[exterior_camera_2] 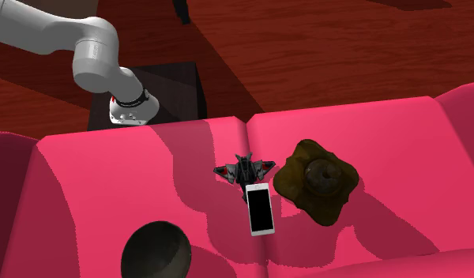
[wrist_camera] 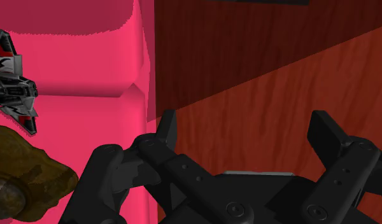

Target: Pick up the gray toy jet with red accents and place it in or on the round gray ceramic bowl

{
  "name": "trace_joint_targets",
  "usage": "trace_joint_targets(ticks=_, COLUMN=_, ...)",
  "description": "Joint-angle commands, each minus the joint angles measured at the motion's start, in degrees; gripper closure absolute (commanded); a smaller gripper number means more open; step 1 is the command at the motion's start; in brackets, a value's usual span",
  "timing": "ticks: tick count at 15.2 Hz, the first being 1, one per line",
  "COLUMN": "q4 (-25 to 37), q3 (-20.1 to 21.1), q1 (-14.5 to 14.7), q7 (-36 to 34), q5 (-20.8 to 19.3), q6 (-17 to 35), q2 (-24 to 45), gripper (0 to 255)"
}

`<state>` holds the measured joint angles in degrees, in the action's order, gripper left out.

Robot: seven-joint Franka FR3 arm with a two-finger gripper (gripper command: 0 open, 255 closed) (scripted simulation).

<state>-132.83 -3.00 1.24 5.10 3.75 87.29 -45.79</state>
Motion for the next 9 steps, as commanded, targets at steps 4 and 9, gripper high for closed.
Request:
trace_joint_targets(ticks=4, q4=-2.3, q3=-2.7, q1=-0.8, q7=3.7, q5=-2.3, q6=3.8, q2=1.9, gripper=0)
trace_joint_targets(ticks=9, q4=-4.6, q3=-7.3, q1=-2.0, q7=9.7, q5=-5.9, q6=10.5, q2=6.5, gripper=0)
